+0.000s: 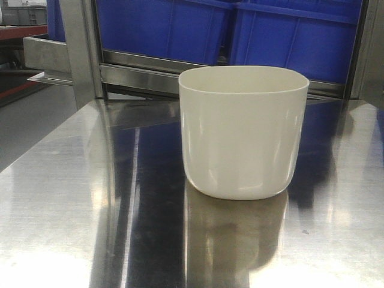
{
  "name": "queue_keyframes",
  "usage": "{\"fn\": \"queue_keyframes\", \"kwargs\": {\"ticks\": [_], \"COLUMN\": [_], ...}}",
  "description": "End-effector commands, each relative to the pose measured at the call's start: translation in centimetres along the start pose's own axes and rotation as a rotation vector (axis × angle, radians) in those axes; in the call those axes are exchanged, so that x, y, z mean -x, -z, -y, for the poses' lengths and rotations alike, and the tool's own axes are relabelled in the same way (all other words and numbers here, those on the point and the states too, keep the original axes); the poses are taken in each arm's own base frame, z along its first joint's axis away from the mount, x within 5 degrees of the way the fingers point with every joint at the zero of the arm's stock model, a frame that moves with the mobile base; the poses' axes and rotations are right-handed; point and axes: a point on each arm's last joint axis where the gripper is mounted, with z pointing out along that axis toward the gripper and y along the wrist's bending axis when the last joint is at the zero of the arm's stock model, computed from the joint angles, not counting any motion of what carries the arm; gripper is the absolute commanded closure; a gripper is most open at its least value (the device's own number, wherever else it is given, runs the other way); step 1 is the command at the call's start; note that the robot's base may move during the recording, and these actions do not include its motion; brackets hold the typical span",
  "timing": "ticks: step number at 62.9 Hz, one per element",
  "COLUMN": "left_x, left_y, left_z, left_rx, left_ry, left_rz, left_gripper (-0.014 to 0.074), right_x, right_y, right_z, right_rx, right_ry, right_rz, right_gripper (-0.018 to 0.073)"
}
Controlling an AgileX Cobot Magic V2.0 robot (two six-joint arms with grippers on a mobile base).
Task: Move white bin to right shelf second layer
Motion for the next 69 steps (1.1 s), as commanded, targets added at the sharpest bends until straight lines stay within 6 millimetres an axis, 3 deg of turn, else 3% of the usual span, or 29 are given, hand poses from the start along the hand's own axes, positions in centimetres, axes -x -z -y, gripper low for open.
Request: {"fn": "queue_keyframes", "kwargs": {"ticks": [1, 12, 21, 31, 44, 52, 58, 69], "left_x": [0.0, 0.0, 0.0, 0.0, 0.0, 0.0, 0.0, 0.0], "left_y": [0.1, 0.1, 0.1, 0.1, 0.1, 0.1, 0.1, 0.1], "left_z": [0.0, 0.0, 0.0, 0.0, 0.0, 0.0, 0.0, 0.0], "left_rx": [-0.005, -0.005, -0.005, -0.005, -0.005, -0.005, -0.005, -0.005], "left_ry": [0.013, 0.013, 0.013, 0.013, 0.013, 0.013, 0.013, 0.013], "left_rz": [0.076, 0.076, 0.076, 0.076, 0.076, 0.076, 0.076, 0.076], "left_gripper": [0.0512, 0.0512, 0.0512, 0.0512, 0.0512, 0.0512, 0.0512, 0.0512], "right_x": [3.0, 5.1, 5.9, 5.3, 3.9, 4.7, 5.7, 7.4], "right_y": [-0.1, -2.0, -4.0, -6.4, -9.2, -10.6, -11.9, -14.6], "right_z": [0.6, 0.9, 0.3, -0.3, -0.8, -0.6, -1.0, -3.2], "right_rx": [-0.006, 0.016, 0.09, 0.135, 0.16, 0.156, 0.16, 0.153], "right_ry": [0.026, 0.004, -0.174, -0.291, -0.272, -0.245, -0.242, -0.25], "right_rz": [-0.001, -0.094, -0.18, -0.304, -0.527, -0.645, -0.733, -0.878], "right_gripper": [0.0511, 0.0511, 0.0511, 0.0511, 0.0511, 0.0507, 0.0457, 0.0239]}}
